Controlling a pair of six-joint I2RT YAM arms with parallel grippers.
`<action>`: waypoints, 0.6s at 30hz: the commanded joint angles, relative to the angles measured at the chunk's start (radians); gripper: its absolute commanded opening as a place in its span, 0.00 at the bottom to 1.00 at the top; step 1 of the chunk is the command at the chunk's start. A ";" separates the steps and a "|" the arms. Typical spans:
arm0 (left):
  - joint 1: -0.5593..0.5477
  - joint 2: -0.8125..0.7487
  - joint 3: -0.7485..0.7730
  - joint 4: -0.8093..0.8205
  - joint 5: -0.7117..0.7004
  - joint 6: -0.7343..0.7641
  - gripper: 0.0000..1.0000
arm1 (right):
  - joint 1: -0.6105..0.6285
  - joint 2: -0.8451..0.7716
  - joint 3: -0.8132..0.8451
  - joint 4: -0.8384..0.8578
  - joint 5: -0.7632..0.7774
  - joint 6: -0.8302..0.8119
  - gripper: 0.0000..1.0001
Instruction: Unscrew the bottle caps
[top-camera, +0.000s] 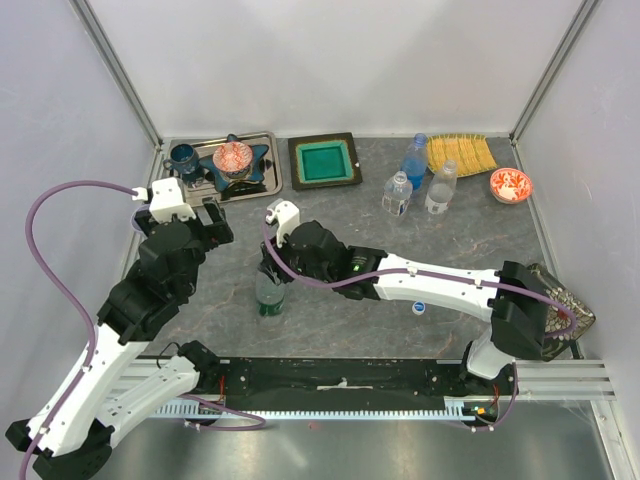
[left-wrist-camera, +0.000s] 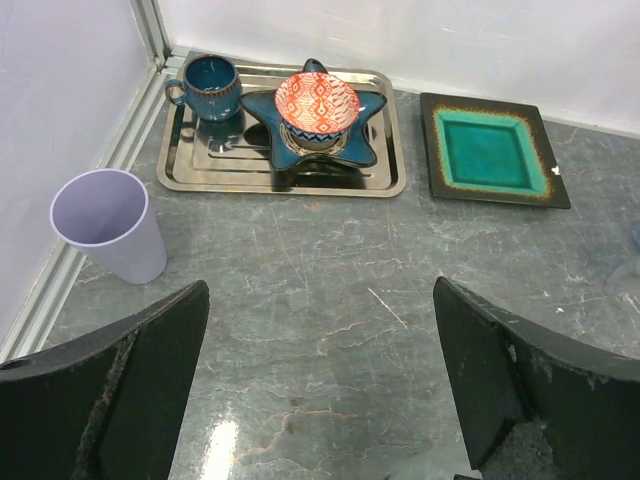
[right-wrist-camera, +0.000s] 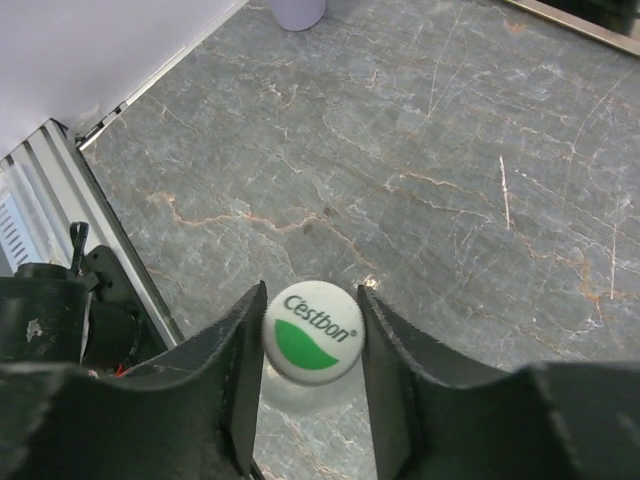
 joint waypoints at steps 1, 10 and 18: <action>0.004 0.000 -0.004 0.028 0.013 -0.044 0.99 | 0.002 -0.031 -0.008 0.065 0.045 0.005 0.44; 0.004 0.047 0.062 0.200 0.102 0.055 0.99 | -0.078 -0.291 0.000 -0.101 0.174 -0.038 0.19; 0.016 0.118 0.105 0.416 0.661 0.044 1.00 | -0.326 -0.367 0.097 -0.315 0.080 0.141 0.00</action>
